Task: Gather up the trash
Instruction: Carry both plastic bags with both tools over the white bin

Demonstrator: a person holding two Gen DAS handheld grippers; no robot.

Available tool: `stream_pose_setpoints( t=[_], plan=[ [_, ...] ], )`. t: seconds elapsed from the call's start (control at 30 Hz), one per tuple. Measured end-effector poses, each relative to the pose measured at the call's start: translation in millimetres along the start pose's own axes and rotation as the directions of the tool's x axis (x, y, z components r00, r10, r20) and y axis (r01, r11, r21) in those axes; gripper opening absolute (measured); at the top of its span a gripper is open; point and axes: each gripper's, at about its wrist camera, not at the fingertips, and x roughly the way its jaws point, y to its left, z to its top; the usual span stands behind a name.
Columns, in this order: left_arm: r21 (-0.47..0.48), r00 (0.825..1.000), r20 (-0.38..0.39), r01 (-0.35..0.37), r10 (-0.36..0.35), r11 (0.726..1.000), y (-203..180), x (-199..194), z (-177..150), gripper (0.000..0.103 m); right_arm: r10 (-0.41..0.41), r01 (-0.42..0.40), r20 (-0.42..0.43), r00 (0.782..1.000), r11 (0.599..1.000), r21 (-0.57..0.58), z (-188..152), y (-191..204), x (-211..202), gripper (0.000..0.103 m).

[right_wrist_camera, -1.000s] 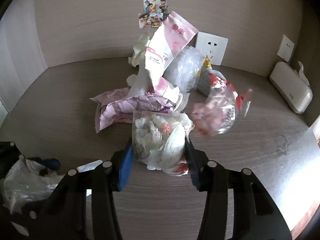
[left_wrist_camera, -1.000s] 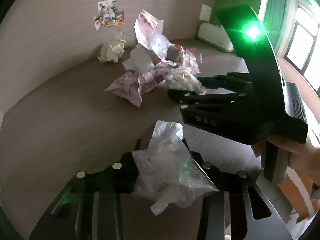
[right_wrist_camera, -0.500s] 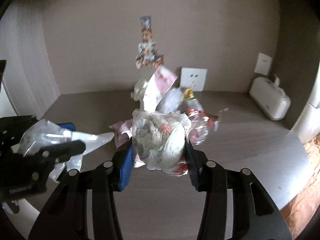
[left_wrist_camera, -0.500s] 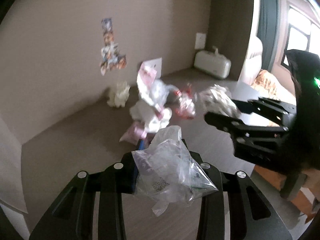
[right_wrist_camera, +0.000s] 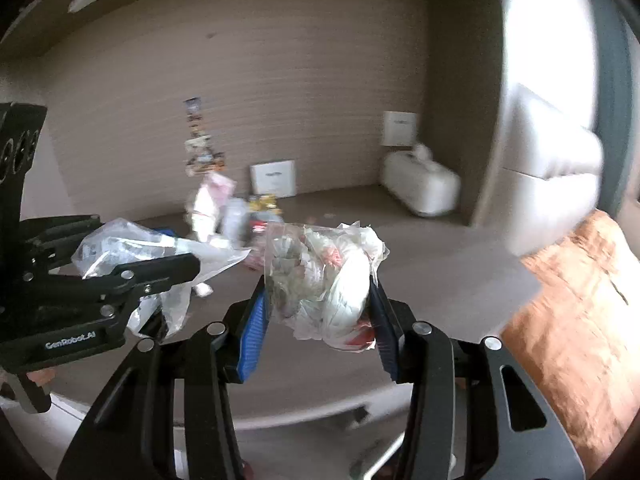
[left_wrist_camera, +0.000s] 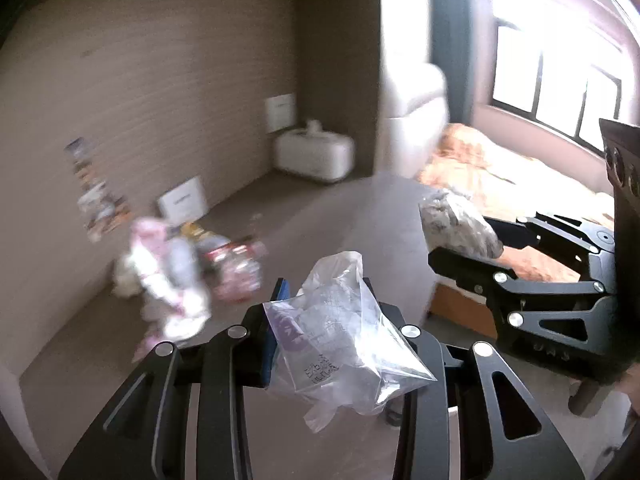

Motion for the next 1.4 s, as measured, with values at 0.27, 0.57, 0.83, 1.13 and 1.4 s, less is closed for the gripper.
stream_pose_setpoints(
  t=[0.27,0.57,0.83,1.13,1.4],
  plan=[
    [0.105,0.991,0.000,0.131,-0.131,0.986,-80.4,17.3,18.4,0.035,-0.131,0.130,0.001,0.991,0.988,0.087,-27.0,-55.9,-43.6,0.048],
    [0.184,0.967,-0.048,0.254,-0.249,0.950,-155.7,48.3,18.6,0.035,-0.239,0.243,-0.044,0.970,0.955,0.169,-64.7,-105.1,-73.8,0.048],
    [0.220,0.938,-0.145,0.340,-0.314,0.914,-216.6,97.9,-4.7,0.035,-0.274,0.302,-0.141,0.951,0.920,0.250,-116.2,-149.1,-68.1,0.049],
    [0.209,0.898,-0.279,0.404,-0.341,0.891,-265.1,189.0,-57.7,0.035,-0.263,0.337,-0.247,0.933,0.879,0.337,-190.8,-206.5,-14.8,0.049],
    [0.189,0.859,-0.383,0.433,-0.340,0.881,-292.0,281.5,-132.5,0.035,-0.219,0.332,-0.320,0.922,0.872,0.359,-272.1,-240.0,56.4,0.049]
  ],
)
